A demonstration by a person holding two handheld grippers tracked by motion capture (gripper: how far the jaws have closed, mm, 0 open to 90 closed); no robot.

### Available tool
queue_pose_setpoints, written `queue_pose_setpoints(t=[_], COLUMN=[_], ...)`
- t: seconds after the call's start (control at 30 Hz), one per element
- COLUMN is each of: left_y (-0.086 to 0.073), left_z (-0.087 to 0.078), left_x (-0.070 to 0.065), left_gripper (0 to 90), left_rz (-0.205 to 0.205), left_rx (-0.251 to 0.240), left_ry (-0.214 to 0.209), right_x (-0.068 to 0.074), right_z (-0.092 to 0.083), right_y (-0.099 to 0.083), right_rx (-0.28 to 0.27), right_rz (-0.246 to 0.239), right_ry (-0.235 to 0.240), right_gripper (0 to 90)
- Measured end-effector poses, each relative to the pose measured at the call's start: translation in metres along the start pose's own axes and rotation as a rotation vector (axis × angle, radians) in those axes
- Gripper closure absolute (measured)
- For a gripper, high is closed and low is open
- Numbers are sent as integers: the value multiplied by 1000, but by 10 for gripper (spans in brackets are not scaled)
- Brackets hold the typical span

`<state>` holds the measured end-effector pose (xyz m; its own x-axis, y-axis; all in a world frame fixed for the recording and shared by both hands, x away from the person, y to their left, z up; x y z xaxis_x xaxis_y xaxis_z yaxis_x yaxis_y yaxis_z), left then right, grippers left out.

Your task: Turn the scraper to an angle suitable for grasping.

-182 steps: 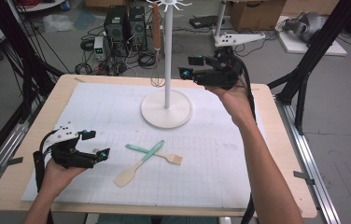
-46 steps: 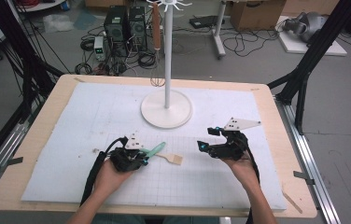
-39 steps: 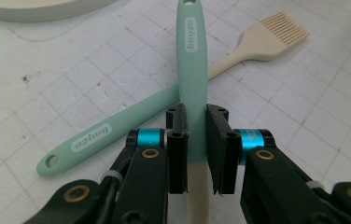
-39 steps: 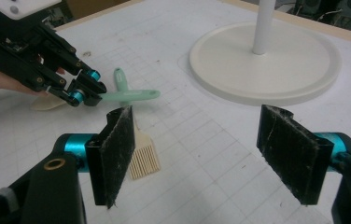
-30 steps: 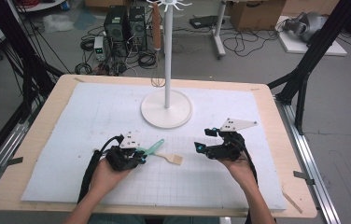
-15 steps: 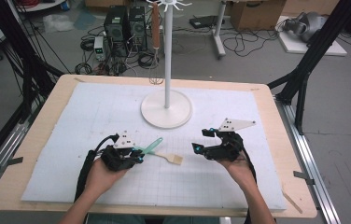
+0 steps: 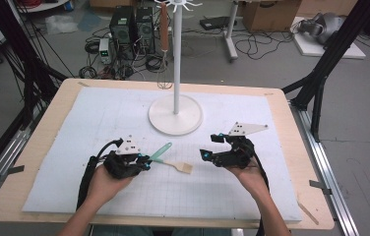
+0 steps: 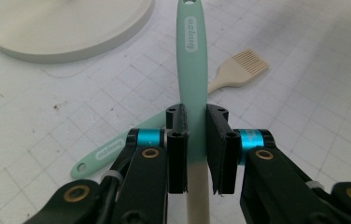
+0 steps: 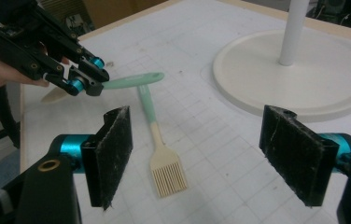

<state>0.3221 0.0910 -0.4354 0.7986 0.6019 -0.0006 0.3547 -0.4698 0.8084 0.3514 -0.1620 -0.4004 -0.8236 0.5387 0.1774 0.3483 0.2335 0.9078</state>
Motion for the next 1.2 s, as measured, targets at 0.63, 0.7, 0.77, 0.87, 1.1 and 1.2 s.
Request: queue_pose_setpoints(t=[0.63,0.7,0.77,0.87,1.1,1.2], left_y=[13,15,16,16,16,17], left_z=[-12,-13,-13,-14,-14,-13], left_x=[-4,-5,-5,-5,-6,-8], left_gripper=[789,788,788,788,789,789], left_rz=[12,14,9,11,7,15], left_rx=[-50,-56,-60,-61,-68,-67], left_ry=[-24,-26,-35,-33,-39,-48], right_x=[19,20,21,23,26,28], right_z=[10,11,13,16,21,25], right_y=[21,23,23,24,26,25], right_rx=[9,8,11,17,18,28], right_rz=[-18,-12,-14,-16,-18,-19], right_ry=[39,42,45,49,62,69], right_gripper=[210,210,210,210,210,210])
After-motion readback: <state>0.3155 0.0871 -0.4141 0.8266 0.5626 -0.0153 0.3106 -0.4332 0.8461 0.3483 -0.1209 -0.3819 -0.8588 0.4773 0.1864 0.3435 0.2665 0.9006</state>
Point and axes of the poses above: each handheld gripper's, and its own axes: z roughly forward along the jaws, y roughly out of its top, x roughly to its left, the point moved 7 cm from there along z, roughly forward along the jaws, and after that the axes turned 4 degrees about -x, right-handed, at the moved point
